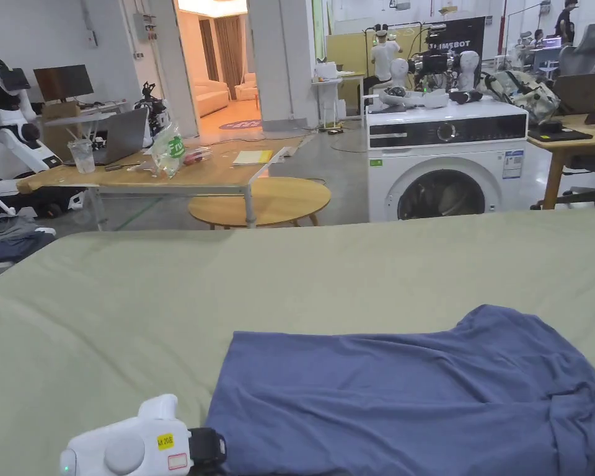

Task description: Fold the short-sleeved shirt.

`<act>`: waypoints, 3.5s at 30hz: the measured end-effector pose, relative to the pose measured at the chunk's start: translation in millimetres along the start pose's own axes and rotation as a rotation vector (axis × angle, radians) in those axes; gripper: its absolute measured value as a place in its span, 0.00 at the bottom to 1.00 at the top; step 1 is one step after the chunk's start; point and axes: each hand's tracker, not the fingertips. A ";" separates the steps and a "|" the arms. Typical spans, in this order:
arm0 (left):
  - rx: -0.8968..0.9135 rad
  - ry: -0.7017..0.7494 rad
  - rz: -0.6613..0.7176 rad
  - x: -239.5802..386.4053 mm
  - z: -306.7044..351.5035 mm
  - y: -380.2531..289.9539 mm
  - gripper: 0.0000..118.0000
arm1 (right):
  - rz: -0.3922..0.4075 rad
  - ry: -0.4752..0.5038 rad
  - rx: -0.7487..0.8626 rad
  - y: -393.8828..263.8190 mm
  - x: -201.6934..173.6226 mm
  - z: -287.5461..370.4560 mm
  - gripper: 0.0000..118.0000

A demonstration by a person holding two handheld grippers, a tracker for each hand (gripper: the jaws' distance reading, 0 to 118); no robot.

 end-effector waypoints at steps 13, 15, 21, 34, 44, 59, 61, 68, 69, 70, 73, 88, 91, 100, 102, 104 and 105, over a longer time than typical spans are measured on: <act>-0.022 0.118 -0.137 22.5 -10.9 3.2 0.02 | -0.123 -0.050 -0.124 -8.0 33.1 -43.7 0.62; -0.028 0.116 -0.151 23.2 -10.2 3.9 0.02 | -0.133 -0.081 -0.173 -11.9 31.9 -63.9 0.57; -0.015 0.095 -0.119 17.3 -8.1 3.1 0.01 | -0.113 -0.090 -0.184 -11.1 18.3 -75.6 0.06; 0.225 -0.013 -0.123 -1.4 117.2 -39.8 0.00 | -0.028 -0.107 -0.126 -33.6 8.9 19.0 0.05; 0.092 0.000 -0.093 -46.6 139.2 -109.2 0.05 | -0.011 -0.071 -0.203 -85.7 10.7 66.3 0.08; 0.427 -0.098 -0.293 64.5 162.8 -65.5 0.57 | 0.018 0.092 0.052 -29.9 -45.2 67.5 0.24; 0.425 -0.118 -0.275 73.9 159.6 -63.2 0.43 | 0.028 0.098 0.057 -29.5 -55.5 60.5 0.15; 0.361 -0.072 -0.251 75.0 144.4 -56.1 0.00 | 0.126 0.087 0.027 -30.1 -73.8 38.7 0.00; 0.356 -0.068 -0.245 71.6 142.8 -51.6 0.00 | 0.124 0.089 0.028 -29.9 -73.1 37.2 0.00; 0.329 -0.065 -0.238 66.9 139.6 -44.0 0.00 | 0.117 0.096 0.026 -28.5 -71.7 36.4 0.00; 0.264 -0.085 -0.174 49.1 123.8 -11.9 0.00 | 0.093 0.128 0.028 -25.7 -66.8 36.3 0.00; -0.135 0.141 -0.111 -2.4 -68.7 100.4 0.21 | 0.030 0.069 -0.048 -18.3 -13.9 31.8 0.00; -0.056 0.190 -0.188 16.1 -64.1 89.2 0.11 | 0.004 0.045 -0.057 -10.9 3.6 25.7 0.00; -0.212 0.189 -0.176 21.6 -76.4 107.3 0.03 | 0.018 -0.043 -0.288 83.4 31.4 -108.8 0.54; -0.222 0.206 -0.201 27.1 -77.9 105.4 0.03 | 0.054 -0.096 -0.367 89.4 34.3 -141.1 0.52; -0.214 0.218 -0.219 31.5 -76.0 100.8 0.03 | 0.066 -0.117 -0.486 86.0 33.7 -166.6 0.17; -0.208 0.220 -0.217 32.0 -75.0 99.2 0.03 | 0.076 -0.126 -0.537 80.3 31.3 -173.2 0.07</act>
